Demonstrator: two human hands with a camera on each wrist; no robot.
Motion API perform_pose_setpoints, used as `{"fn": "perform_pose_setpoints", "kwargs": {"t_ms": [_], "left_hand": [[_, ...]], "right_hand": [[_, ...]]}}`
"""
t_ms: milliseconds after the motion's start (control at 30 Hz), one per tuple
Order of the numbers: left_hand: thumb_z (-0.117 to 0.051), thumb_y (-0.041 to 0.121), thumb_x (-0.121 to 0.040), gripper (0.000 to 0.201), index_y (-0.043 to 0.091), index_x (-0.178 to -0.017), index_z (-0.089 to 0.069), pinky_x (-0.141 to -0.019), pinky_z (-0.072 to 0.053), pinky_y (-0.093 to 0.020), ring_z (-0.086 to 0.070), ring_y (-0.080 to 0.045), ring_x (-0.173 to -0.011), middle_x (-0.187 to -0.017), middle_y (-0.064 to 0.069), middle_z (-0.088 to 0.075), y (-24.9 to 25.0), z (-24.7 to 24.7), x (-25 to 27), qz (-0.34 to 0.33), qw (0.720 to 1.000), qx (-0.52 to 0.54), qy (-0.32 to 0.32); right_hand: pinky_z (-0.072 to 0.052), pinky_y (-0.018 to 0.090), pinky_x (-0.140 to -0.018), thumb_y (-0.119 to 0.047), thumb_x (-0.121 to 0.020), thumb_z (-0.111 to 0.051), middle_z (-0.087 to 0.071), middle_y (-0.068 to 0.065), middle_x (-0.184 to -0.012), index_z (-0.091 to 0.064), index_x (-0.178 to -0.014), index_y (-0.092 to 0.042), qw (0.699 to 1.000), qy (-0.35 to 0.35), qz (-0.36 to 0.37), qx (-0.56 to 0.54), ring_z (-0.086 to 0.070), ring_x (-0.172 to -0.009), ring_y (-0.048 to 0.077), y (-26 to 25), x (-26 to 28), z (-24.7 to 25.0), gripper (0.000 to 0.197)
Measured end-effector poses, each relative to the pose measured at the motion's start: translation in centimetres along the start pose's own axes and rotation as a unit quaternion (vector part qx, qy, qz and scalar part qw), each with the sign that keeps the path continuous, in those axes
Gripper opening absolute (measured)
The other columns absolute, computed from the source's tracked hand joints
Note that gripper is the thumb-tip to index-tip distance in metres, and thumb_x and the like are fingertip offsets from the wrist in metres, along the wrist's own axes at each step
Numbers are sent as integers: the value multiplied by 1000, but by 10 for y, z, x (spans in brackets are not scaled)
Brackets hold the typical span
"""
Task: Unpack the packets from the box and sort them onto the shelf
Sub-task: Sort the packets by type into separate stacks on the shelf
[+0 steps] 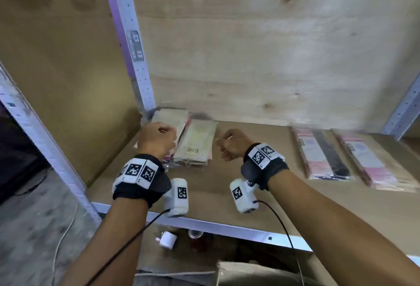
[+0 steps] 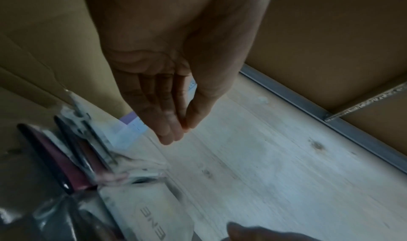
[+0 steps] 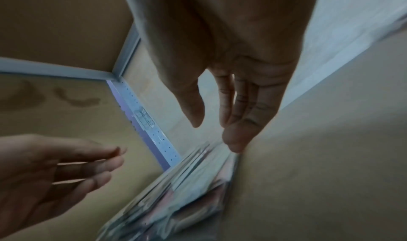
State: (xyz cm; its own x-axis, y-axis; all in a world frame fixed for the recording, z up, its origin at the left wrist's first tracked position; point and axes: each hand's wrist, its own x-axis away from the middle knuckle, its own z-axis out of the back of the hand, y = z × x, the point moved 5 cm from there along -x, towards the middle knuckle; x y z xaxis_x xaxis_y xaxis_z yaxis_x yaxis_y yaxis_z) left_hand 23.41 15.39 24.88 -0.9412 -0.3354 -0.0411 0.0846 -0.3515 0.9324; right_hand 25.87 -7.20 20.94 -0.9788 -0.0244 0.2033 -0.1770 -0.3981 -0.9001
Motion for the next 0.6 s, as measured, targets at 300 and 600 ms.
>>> {"fn": "perform_pose_setpoints", "kwargs": {"t_ms": [300, 600], "left_hand": [[-65, 16, -87, 19, 21, -70, -70, -66, -62, -31, -68, -14, -58, -69, 2, -74, -11, 19, -18, -40, 999, 3, 11], [-66, 14, -88, 13, 18, -78, -73, -80, -62, -37, -73, -21, -76, -79, 1, -75, -11, 1, -16, -42, 999, 20, -15]], "right_hand": [[-43, 40, -99, -69, -72, -70, -50, 13, -144, -42, -141, -7, 946, -4, -61, 317, -52, -126, 31, -1, -49, -38, 96], [-52, 34, -68, -26, -89, -71, -60, 14, -100, -53, -88, -7, 982, -17, -34, 183, -59, -89, 28, 19, -14, 5, 27]]}}
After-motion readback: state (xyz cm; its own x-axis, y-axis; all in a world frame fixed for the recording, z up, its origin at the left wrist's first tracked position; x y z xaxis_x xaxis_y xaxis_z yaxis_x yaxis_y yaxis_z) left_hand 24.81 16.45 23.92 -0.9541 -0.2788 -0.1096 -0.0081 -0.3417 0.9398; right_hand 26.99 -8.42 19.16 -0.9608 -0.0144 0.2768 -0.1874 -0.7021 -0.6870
